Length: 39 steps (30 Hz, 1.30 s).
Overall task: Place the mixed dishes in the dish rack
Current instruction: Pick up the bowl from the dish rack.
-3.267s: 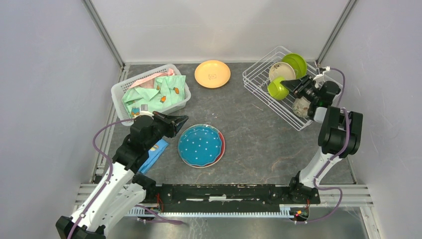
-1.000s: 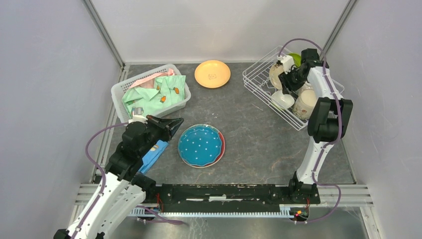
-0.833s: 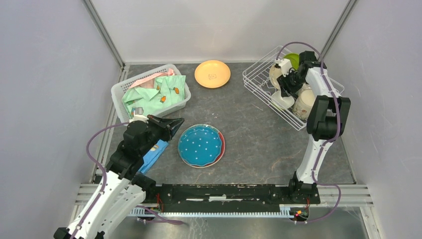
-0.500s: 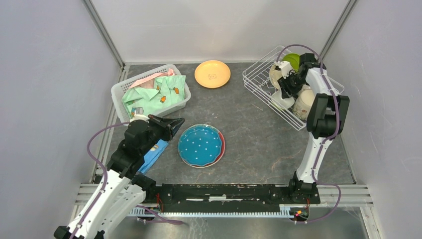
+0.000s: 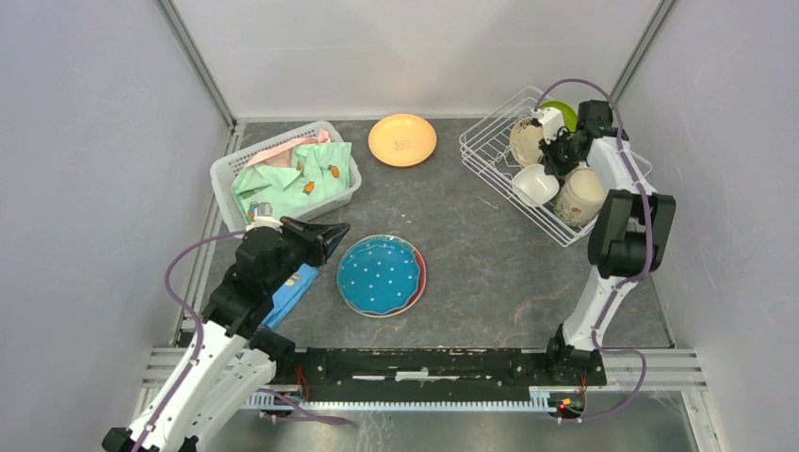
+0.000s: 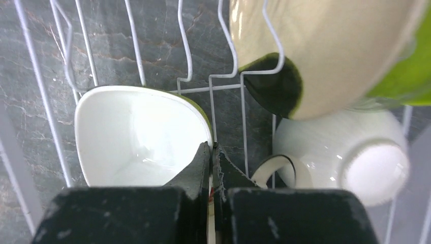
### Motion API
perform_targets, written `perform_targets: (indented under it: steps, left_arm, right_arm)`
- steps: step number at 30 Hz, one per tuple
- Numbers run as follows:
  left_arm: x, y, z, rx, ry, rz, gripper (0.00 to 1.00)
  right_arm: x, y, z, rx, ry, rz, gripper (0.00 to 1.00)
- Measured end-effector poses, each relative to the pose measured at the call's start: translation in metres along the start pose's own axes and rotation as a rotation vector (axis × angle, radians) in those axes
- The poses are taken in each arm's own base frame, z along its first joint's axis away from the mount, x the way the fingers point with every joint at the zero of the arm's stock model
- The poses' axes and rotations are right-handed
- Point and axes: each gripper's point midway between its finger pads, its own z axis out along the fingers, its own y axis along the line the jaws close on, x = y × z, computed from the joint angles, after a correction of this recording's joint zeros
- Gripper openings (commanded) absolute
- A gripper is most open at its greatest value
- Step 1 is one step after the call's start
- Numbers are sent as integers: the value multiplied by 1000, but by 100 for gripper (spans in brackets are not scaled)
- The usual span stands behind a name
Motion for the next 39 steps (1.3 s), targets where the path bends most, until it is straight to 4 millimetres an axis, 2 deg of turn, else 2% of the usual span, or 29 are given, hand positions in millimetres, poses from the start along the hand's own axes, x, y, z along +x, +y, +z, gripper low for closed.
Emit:
perform_targets:
  steps: [5,9,11,13,19,25,32,39]
  left_arm:
    - [0,-1,-1,7,0,0,2]
    - [0,-3,-3,15,0,0,2]
    - [0,-4,-4,19,-1,1,2]
    - [0,-4,-5,22,0,1,2]
    - [1,-8,-9,42,4,1,2]
    - [2,-13,-15,67,8,4,2]
    - [8,-15,-19,81,28,10,2]
    - [11,-17,-21,87,37,13,2]
  right_arm:
    - [-22,-2,-36,168,-113,-27,0]
    - [-46,-10,-67,338,-221,-54,0]
    - [-50,-14,-79,426,-275,-57,0]
    - [-44,-15,-87,504,-301,-42,0]
    - [-14,-16,-92,710,-306,7,0]
    - [-17,-7,-103,893,-304,-70,0]
    - [-22,13,-116,1082,-260,-247,0]
    - [-19,26,-116,1189,-192,-393,0]
